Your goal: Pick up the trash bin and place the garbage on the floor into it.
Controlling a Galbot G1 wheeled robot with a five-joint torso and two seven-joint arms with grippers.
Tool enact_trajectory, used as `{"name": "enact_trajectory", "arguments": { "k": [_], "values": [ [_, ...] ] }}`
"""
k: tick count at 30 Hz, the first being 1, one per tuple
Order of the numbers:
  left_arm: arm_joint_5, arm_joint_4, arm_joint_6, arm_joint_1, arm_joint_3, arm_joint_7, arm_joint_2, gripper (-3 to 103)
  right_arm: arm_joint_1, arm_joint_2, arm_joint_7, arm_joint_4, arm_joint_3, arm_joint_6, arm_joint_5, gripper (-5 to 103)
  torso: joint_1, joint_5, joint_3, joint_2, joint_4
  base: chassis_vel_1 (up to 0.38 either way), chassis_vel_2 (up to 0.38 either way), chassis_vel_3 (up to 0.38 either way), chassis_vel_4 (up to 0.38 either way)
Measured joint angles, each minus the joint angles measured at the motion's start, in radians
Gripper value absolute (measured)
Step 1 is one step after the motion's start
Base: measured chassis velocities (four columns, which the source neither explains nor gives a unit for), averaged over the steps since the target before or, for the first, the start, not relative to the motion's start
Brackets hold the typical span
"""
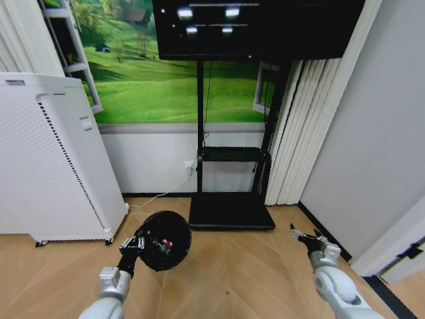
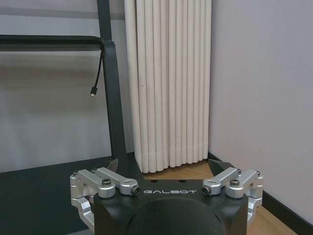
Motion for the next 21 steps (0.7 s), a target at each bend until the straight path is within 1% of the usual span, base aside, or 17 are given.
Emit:
{"name": "enact_trajectory", "arguments": {
  "k": [7,8,11,14,15,16,18,21],
  "values": [
    [0.000,0.000,-0.001,0.001,-0.005,0.000,-0.004,7,0.000,0.000,0.000,0.000,-0.001,0.000,0.000,100,0.000,-0.0001,0.000,0.000,0.0001,0.146,0.164,-0.148,-0.154],
    [0.000,0.000,-0.001,0.001,-0.005,0.000,-0.005,7,0.001,0.000,0.000,0.000,-0.001,0.001,0.000,100,0.000,-0.0002,0.000,0.000,0.0004,0.237,0.219,-0.219,-0.197],
    [0.001,0.000,-0.001,0.000,-0.005,-0.001,-0.007,7,0.001,0.000,0.000,-0.001,-0.001,0.001,0.000,100,0.000,0.0004,0.000,0.000,0.0001,0.251,0.247,-0.226,-0.218],
    [0.001,0.003,-0.001,-0.001,-0.004,-0.001,-0.007,7,0.001,0.000,0.000,-0.001,-0.001,0.001,0.000,100,0.000,-0.0001,0.000,0.000,0.0005,0.250,0.256,-0.249,-0.242],
    [0.001,0.004,-0.001,-0.002,-0.003,0.000,-0.007,7,0.001,0.000,0.000,-0.001,-0.001,0.001,0.000,100,0.000,-0.0003,0.000,0.000,-0.0001,0.280,0.267,-0.294,-0.291],
    [0.001,0.005,-0.001,-0.003,-0.003,0.000,-0.007,7,0.001,0.000,0.000,-0.001,-0.001,0.001,0.000,100,0.000,-0.0002,0.000,0.000,0.0003,0.310,0.307,-0.294,-0.291],
    [0.002,0.007,-0.001,-0.003,-0.003,-0.001,-0.007,7,0.001,0.000,0.000,-0.001,-0.001,0.001,0.000,100,0.000,0.0001,0.000,0.000,-0.0001,0.310,0.313,-0.301,-0.290],
    [0.002,0.011,-0.002,-0.005,-0.002,0.000,-0.008,7,0.001,0.000,0.000,-0.001,-0.001,0.001,0.000,100,0.000,0.0001,0.000,0.000,0.0001,0.312,0.321,-0.329,-0.345]
  ]
}}
